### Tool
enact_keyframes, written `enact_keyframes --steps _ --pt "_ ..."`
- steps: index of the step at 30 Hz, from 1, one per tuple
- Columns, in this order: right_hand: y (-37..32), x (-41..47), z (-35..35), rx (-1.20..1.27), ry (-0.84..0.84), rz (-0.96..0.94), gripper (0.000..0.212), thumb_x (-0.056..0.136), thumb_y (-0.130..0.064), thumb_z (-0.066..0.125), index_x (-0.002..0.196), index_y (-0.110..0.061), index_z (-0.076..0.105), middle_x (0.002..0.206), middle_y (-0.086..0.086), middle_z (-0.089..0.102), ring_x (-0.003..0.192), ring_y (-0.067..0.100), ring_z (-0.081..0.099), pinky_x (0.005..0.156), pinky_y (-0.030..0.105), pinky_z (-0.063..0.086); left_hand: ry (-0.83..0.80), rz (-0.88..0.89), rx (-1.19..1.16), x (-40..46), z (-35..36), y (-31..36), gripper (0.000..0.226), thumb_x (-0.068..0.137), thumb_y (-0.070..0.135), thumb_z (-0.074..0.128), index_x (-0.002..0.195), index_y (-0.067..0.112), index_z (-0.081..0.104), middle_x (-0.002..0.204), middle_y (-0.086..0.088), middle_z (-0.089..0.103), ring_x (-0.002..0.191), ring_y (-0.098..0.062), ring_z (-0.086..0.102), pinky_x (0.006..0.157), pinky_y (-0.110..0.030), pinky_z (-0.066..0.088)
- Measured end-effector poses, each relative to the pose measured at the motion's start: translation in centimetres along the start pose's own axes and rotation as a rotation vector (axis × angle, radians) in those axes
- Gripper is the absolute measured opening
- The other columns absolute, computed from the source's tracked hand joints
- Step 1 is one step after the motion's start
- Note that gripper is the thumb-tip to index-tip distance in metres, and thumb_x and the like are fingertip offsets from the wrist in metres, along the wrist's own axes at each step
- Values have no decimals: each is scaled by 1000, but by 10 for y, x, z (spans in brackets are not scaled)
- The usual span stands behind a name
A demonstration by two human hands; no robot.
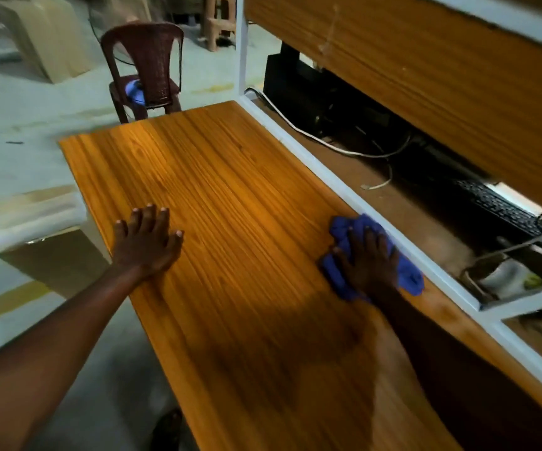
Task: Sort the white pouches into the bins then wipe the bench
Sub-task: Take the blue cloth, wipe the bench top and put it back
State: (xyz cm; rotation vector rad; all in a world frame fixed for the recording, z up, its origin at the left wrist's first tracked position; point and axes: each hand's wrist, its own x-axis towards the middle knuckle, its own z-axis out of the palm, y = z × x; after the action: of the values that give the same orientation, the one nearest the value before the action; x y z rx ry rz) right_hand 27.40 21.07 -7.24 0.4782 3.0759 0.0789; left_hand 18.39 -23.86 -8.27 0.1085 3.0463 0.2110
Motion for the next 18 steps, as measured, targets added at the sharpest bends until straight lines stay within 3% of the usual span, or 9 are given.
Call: enact_keyframes --steps 2,5,12,15,18 --pt "16 -3 5 -3 6 -16 85 87 -80 4 154 -32 27 160 10 33 147 36 26 111 64 26 -30 -1 11 -36 3 12 77 95 68 11 158 26 2 166 -5 -4 152 -30 -7 119 -56 0" --pt "-8 -31 8 70 18 -46 81 88 -76 18 154 -31 27 163 12 27 149 38 20 114 67 18 -81 11 -6 -72 6 25 75 96 68 12 157 28 -5 166 -2 -11 152 -26 -13 121 -53 -5" --pt "-123 -249 9 259 88 -403 80 87 -72 42 154 -29 37 162 13 31 152 37 18 117 67 12 -105 22 -45 -124 7 47 79 94 69 13 158 26 -3 166 -4 -8 152 -28 -11 120 -55 -5" --pt "-137 -334 4 241 38 -489 77 89 -73 39 154 -33 34 165 8 25 154 33 12 118 65 11 -108 41 -45 -138 7 57 79 94 68 14 158 24 -1 166 -7 -6 152 -30 -8 120 -57 -4" --pt "-105 -340 5 177 54 -429 73 91 -74 34 154 -38 31 166 2 22 155 29 11 119 63 11 -102 67 -49 -147 7 62 79 95 68 15 158 23 0 166 -8 -5 152 -32 -8 120 -58 -4"
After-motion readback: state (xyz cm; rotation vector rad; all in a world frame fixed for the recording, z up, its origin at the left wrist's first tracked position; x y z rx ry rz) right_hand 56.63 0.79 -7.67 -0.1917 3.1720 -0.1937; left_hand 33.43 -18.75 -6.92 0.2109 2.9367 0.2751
